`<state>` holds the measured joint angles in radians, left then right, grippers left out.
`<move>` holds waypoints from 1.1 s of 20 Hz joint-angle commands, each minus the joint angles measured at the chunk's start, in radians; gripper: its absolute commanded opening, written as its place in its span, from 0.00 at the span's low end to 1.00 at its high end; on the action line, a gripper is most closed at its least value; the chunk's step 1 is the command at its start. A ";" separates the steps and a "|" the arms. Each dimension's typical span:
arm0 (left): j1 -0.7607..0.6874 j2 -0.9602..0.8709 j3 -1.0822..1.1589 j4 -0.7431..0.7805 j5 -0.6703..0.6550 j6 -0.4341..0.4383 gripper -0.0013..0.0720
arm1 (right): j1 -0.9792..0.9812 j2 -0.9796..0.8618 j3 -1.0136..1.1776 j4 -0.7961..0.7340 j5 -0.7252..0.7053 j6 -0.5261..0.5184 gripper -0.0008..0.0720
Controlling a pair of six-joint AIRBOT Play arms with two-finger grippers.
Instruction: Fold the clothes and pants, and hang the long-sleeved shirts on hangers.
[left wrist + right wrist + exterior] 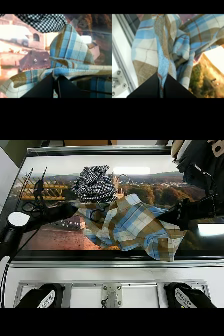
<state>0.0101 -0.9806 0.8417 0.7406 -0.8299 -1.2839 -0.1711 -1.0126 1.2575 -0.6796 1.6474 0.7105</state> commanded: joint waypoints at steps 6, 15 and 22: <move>-0.032 0.116 0.203 0.134 -0.111 -0.031 0.03 | 0.000 0.022 0.001 -0.110 -0.126 0.110 0.02; -0.487 0.441 0.272 0.632 -0.034 -0.419 0.03 | 0.000 0.068 0.002 0.050 -0.347 0.136 0.02; -0.892 0.311 0.270 0.993 -0.117 -0.624 0.03 | 0.011 0.122 0.002 0.218 -0.485 0.117 0.02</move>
<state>-0.7513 -0.6064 1.1107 1.5486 -0.8955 -1.8046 -0.1654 -0.9134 1.2579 -0.5373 1.2270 0.8402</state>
